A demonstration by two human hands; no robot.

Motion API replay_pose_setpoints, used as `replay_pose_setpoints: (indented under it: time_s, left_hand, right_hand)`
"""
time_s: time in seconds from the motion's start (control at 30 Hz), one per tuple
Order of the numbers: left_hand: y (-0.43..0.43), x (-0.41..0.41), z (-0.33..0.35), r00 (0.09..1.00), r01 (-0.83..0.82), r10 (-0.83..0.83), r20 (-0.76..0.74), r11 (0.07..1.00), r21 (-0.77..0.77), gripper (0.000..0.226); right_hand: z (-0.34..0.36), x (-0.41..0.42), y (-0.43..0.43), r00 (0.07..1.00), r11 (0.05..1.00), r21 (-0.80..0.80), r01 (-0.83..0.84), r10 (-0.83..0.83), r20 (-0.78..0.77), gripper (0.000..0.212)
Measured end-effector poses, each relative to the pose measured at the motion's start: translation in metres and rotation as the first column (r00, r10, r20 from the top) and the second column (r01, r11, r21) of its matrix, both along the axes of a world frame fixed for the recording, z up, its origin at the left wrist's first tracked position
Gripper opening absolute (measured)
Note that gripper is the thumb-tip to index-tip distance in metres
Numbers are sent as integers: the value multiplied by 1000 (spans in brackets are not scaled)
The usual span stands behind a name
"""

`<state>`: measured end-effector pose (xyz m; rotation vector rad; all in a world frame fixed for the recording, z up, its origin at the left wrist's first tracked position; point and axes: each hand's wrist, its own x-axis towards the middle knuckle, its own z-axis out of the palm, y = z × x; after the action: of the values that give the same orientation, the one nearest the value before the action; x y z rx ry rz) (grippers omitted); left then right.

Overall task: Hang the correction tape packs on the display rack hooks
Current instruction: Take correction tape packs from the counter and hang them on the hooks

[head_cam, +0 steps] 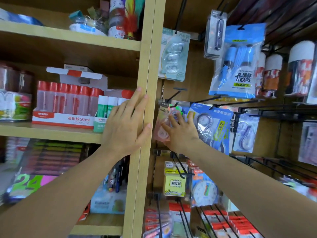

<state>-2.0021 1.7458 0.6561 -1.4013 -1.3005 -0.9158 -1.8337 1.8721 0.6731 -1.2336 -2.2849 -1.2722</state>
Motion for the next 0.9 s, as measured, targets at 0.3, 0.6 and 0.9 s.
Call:
replay_pose_setpoints:
  time_s: [0.3,0.6,0.9]
  left_hand:
    - [-10,4,5,1000,8,-8,7,998,-57,72]
    - [-22,15,5,996,5,5,88,994,-106,63]
    - [-95,30,-103,939,327,-291,184,920,-216,35]
  right_hand:
    - [-1,36,-21,963,955,-129,-266,258,-77,57]
    - [-7,97,-83,874,856,-214,-471,422,-239,37]
    - [-81,119,-145,702,634,-377,-675,395,-593,35]
